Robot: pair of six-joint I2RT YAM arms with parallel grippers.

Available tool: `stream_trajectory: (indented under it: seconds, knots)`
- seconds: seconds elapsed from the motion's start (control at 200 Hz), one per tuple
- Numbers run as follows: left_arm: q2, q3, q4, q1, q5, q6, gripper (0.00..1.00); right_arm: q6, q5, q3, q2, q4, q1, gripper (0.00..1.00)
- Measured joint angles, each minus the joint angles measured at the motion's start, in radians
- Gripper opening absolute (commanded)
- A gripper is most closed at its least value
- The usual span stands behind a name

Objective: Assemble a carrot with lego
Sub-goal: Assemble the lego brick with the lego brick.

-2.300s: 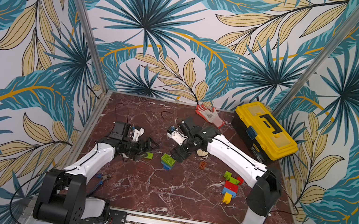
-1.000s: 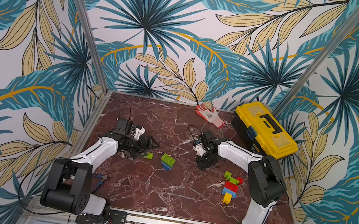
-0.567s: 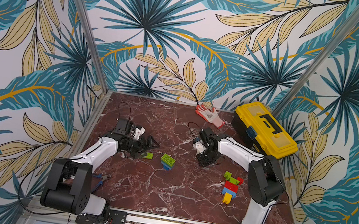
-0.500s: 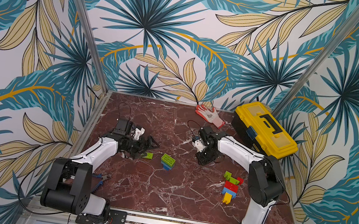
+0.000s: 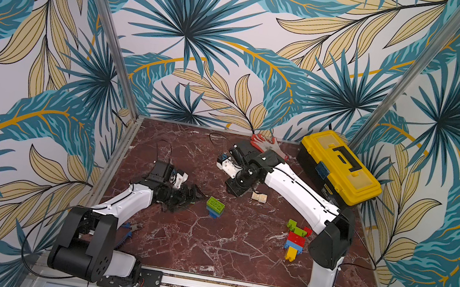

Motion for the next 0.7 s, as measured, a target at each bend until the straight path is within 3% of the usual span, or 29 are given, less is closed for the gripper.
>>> stream_trajectory:
  seconds: [0.34, 0.701]
  knots:
    - [-0.015, -0.103, 0.166, -0.003, 0.043, -0.039, 0.99, -0.019, 0.009, 0.157, 0.189, -0.139, 0.093, 0.33]
    - [0.001, -0.108, 0.251, -0.003, 0.074, -0.044, 1.00, -0.030, 0.016, 0.233, 0.217, -0.214, 0.109, 0.33]
